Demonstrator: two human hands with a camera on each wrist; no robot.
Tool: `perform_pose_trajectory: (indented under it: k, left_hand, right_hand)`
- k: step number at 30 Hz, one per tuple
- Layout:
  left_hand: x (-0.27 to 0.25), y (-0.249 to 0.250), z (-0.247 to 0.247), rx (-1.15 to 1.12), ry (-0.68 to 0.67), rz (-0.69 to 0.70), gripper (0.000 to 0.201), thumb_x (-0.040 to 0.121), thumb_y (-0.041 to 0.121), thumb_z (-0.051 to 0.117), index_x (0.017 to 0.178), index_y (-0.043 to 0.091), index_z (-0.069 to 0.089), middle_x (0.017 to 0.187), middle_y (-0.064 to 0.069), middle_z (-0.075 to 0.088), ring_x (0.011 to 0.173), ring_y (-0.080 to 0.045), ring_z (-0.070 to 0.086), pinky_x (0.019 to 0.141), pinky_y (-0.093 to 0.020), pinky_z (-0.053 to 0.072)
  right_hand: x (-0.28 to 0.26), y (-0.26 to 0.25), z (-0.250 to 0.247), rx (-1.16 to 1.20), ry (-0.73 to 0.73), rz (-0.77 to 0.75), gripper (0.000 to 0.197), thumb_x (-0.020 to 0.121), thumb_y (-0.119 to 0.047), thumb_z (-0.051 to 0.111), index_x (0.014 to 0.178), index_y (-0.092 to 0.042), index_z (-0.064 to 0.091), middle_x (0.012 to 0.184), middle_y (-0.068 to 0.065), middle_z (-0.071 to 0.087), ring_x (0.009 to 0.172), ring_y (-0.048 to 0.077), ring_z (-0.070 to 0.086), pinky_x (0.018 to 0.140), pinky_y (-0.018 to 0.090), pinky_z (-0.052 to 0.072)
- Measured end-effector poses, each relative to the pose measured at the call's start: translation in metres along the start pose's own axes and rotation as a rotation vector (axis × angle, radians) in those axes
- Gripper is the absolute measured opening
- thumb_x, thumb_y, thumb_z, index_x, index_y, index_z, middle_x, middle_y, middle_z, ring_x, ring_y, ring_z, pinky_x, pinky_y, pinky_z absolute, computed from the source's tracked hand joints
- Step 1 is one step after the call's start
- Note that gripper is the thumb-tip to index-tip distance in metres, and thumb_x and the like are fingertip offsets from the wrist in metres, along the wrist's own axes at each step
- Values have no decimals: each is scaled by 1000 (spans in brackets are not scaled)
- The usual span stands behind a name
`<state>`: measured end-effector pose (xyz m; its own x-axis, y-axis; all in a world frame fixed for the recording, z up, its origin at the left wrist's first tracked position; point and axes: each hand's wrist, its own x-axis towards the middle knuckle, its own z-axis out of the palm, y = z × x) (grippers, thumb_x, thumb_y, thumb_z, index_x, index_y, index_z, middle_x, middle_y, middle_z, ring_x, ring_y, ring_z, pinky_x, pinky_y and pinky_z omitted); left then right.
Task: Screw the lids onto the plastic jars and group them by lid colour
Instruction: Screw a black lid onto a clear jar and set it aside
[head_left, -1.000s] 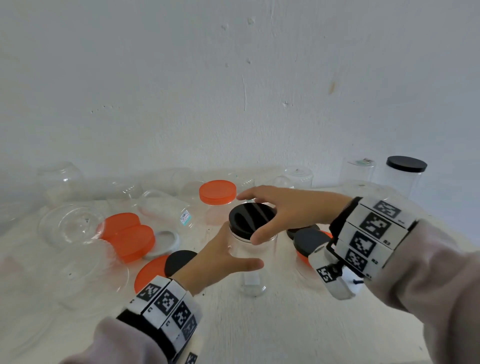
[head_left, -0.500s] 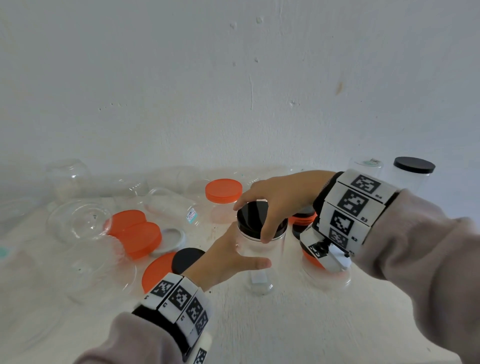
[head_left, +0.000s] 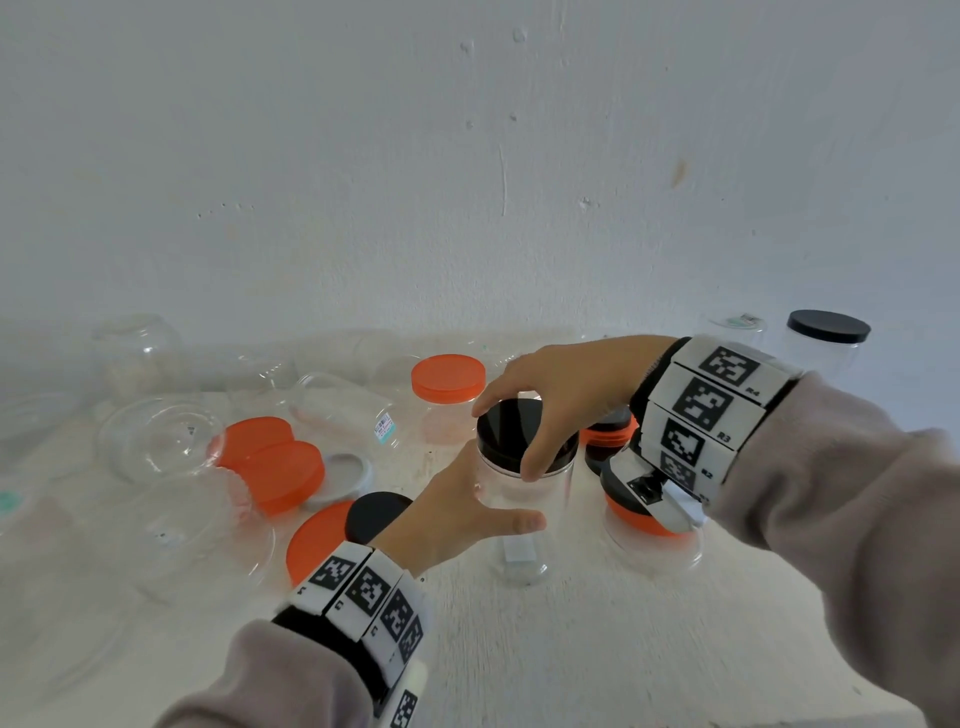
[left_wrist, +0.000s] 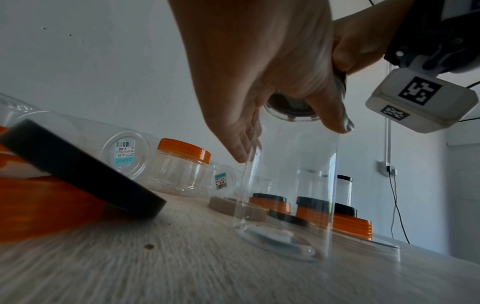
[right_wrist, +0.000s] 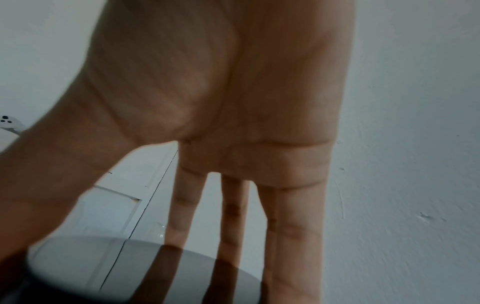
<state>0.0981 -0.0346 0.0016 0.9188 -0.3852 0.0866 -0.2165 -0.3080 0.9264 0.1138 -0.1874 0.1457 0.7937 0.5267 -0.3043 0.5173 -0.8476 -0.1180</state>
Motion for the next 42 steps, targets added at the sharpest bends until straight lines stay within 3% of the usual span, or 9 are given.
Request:
perform_pose_trajectory:
  k: [5,11,18,24,28,30,35,39,42]
  left_hand:
    - [1,-1,0,-9,-10,6,95,71,27,84,146,31,27,142,13,46,133,-8,40,112,-38,34]
    - [-1,-3,-2,20,8,9,89,70,35,84,142,40,33,124,37,42,114,13,40,86,-7,32]
    - [1,-3,0,31,3,10,88,71,30,83,140,37,28,137,19,45,124,1,42,95,-14,35]
    - [1,-4,0,31,8,14,85,71,32,83,134,45,27,131,24,46,116,9,43,83,-5,35]
    - [1,-6,-1,43,29,16,90,68,38,84,142,37,31,135,23,44,125,0,41,99,-20,34]
    - [0,-6,-1,40,33,14,93,68,39,85,143,36,31,136,21,44,128,-3,40,102,-25,35]
    - [2,-5,1,43,24,13,90,70,34,84,141,37,29,138,19,46,126,-2,42,99,-19,36]
    - [2,-4,1,32,18,13,90,70,34,84,139,42,27,137,19,47,125,0,43,94,-14,35]
    - [0,-4,1,21,11,25,91,69,36,84,142,40,29,135,25,45,126,2,41,96,-15,34]
  right_hand:
    - [1,-3,3,36,33,58,69,65,-64,75,126,-45,51,123,-11,50,96,22,67,85,37,55]
    - [6,-7,11,-36,117,175,67,64,-81,60,111,-34,51,85,-14,54,52,9,65,53,23,44]
    - [1,-3,-7,11,-102,78,77,72,-55,75,138,-48,37,140,-11,41,126,18,44,97,35,42]
    - [4,-6,-3,-2,-3,100,65,64,-67,74,120,-45,51,104,-17,50,78,15,70,76,32,55]
    - [8,-9,7,-101,113,191,70,67,-81,58,112,-28,51,84,-13,54,48,2,54,53,23,39]
    - [7,-7,8,-84,99,199,74,67,-82,56,116,-26,51,89,-11,57,56,2,54,54,23,39]
    - [1,-5,-5,-5,-101,80,79,71,-54,77,139,-46,37,140,-11,40,126,18,44,96,33,40]
    - [2,-5,-3,-8,-27,61,71,68,-56,78,131,-46,47,130,-14,46,117,15,50,97,36,45]
    - [4,-5,4,9,49,132,65,65,-73,69,118,-39,52,105,-13,55,80,15,67,72,31,53]
